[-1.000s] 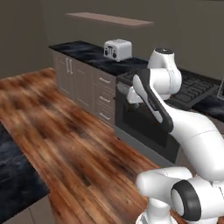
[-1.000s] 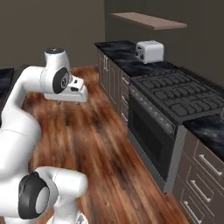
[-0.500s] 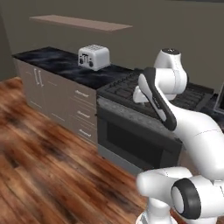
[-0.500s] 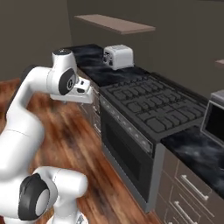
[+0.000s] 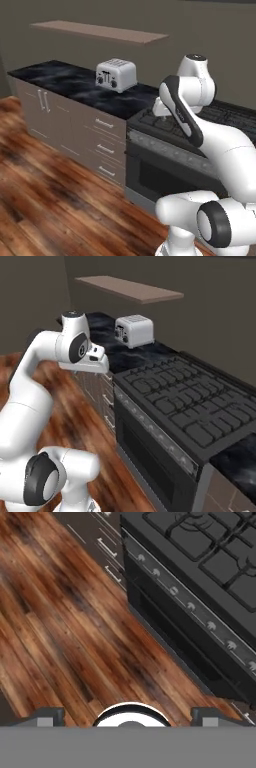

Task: Navigate to the toaster.

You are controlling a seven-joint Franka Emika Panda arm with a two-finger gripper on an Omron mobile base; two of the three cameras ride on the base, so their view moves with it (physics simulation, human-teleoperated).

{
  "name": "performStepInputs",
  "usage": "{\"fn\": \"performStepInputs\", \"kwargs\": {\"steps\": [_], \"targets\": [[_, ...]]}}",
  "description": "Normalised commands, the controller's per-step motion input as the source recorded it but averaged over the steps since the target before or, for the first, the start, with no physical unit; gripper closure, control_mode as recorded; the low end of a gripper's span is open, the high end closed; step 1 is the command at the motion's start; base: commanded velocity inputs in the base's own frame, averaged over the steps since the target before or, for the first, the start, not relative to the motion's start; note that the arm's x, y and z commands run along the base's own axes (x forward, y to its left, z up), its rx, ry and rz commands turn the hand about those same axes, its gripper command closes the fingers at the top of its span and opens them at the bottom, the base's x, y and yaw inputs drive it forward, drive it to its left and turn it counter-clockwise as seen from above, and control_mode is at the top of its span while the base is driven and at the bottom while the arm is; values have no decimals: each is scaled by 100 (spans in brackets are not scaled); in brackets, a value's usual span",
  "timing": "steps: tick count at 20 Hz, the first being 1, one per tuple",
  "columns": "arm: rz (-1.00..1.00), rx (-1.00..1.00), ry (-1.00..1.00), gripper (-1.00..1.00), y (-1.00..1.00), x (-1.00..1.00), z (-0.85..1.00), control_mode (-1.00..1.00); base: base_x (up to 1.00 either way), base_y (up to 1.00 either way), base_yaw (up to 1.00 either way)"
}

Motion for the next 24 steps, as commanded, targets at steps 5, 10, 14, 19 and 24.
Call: {"fn": "performStepInputs", "kwargs": {"steps": [5, 10, 14, 19, 24], "targets": [[0, 0, 0, -100, 0, 0, 0, 100, 100, 77, -22], [0, 0, 0, -100, 0, 0, 0, 100, 100, 77, -32], [0, 0, 0, -100, 0, 0, 0, 100, 100, 69, -37], [0, 0, 0, -100, 0, 0, 0, 100, 100, 66, -39], [0, 0, 0, -100, 0, 0, 0, 100, 100, 64, -45]]}}
